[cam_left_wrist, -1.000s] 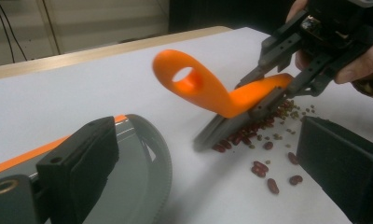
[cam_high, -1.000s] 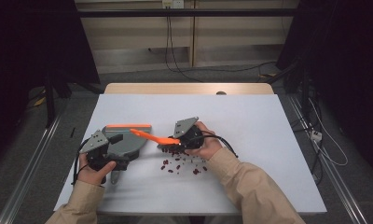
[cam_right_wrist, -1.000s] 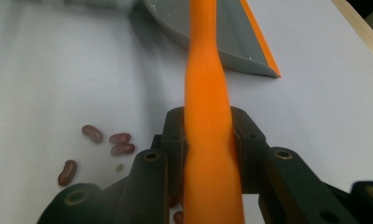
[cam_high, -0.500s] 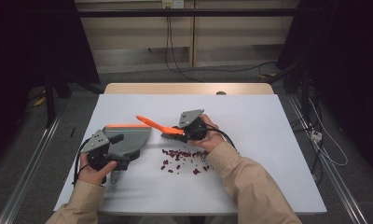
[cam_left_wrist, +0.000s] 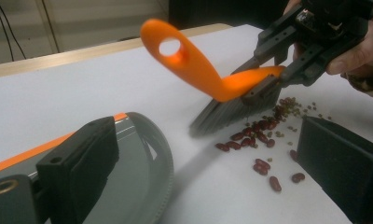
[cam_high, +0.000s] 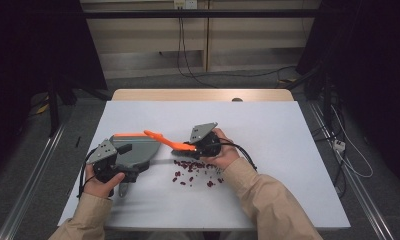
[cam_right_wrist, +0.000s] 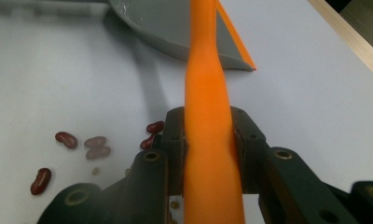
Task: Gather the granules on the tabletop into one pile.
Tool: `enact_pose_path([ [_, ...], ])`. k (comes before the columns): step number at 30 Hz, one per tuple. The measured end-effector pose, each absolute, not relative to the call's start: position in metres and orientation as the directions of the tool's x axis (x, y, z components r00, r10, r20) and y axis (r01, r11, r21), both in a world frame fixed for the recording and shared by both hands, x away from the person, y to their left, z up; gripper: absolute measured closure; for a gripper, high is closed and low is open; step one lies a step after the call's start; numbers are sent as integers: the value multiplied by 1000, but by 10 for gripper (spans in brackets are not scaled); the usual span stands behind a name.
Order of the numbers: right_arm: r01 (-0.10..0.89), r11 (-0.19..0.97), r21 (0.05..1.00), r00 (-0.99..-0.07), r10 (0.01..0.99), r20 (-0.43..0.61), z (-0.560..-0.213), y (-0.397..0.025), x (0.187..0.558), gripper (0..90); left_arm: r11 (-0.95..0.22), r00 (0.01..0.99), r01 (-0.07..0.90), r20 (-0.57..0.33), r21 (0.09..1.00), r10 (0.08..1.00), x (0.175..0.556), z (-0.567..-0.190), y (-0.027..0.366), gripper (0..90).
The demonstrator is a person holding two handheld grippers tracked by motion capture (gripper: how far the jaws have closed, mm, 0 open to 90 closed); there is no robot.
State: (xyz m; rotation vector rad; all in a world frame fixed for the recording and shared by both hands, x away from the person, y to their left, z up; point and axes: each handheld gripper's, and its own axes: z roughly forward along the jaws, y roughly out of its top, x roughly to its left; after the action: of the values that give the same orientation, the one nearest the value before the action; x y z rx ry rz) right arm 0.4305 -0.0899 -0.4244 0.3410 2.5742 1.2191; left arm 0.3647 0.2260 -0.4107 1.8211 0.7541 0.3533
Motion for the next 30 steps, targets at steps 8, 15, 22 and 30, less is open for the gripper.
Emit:
enact_pose_path([
  [8,125,557,821,-910,394,-129,-410,-100,429,709,-220,761,324,-116,920,639,365,-411,225,57],
  [15,242,443,864,-839,543,-44,-396,-104,423,709,-214,763,325,-122,921,635,366,-411,226,57],
  [22,388,232,892,-734,663,147,-390,-94,407,709,-209,763,322,-122,924,635,364,-410,225,57],
  [30,453,164,876,-682,696,223,-395,-77,393,709,-215,766,318,-117,923,632,364,-410,224,57],
])
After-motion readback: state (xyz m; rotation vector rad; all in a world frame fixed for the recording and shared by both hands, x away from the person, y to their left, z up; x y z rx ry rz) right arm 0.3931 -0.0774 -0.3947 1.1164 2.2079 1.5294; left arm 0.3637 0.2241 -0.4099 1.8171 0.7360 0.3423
